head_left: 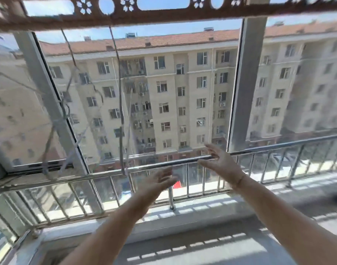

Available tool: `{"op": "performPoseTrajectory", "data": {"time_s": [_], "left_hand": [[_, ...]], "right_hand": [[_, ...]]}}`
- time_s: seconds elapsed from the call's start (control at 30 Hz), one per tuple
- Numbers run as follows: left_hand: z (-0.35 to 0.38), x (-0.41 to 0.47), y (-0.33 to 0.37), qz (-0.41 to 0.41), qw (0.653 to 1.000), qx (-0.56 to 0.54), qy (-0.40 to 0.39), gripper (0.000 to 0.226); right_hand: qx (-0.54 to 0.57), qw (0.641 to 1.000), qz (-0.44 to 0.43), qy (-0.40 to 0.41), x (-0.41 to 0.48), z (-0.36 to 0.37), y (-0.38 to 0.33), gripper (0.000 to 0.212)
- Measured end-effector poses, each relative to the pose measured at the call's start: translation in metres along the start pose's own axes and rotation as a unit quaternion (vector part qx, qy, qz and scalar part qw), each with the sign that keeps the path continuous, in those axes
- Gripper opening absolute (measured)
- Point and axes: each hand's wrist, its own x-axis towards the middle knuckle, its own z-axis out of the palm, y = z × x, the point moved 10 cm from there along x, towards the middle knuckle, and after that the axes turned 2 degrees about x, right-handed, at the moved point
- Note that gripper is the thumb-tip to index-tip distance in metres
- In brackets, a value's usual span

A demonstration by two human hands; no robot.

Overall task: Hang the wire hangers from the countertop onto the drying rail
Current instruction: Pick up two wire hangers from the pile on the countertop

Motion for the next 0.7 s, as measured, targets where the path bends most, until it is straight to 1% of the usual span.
{"op": "performPoseTrajectory", "data": {"time_s": [0.07, 0.13, 0.2, 0.33, 0.5, 0.63, 0.7], "left_hand": [[0.032, 0.012, 0.007, 0.017, 0.999, 0.003, -0.039, 0.06], [0.064, 0.024, 0.015, 0.03, 0.997, 0.012, -0.074, 0.071], [0.096, 0.037, 0.024, 0.041, 0.995, 0.018, -0.092, 0.077], [0.173, 0.062, 0.042, 0.055, 0.99, 0.006, -0.13, 0.079], [0.297, 0.09, 0.062, 0.053, 0.979, -0.027, -0.196, 0.078], [0.399, 0.105, 0.088, 0.06, 0.97, -0.06, -0.227, 0.08], [0.448, 0.113, 0.099, 0.069, 0.965, -0.064, -0.243, 0.081]], "right_hand": [[-0.007, 1.0, 0.007, 0.02, -0.01, -0.029, 0.015, 0.071], [-0.011, 0.999, 0.018, 0.039, -0.022, -0.06, 0.03, 0.076], [-0.028, 0.997, 0.032, 0.065, -0.033, -0.094, 0.045, 0.081], [-0.046, 0.992, 0.053, 0.105, -0.06, -0.166, 0.077, 0.087], [-0.085, 0.978, 0.091, 0.169, -0.106, -0.278, 0.122, 0.084], [-0.078, 0.967, 0.123, 0.209, -0.148, -0.368, 0.155, 0.079], [-0.082, 0.961, 0.133, 0.228, -0.17, -0.41, 0.166, 0.082]]}}
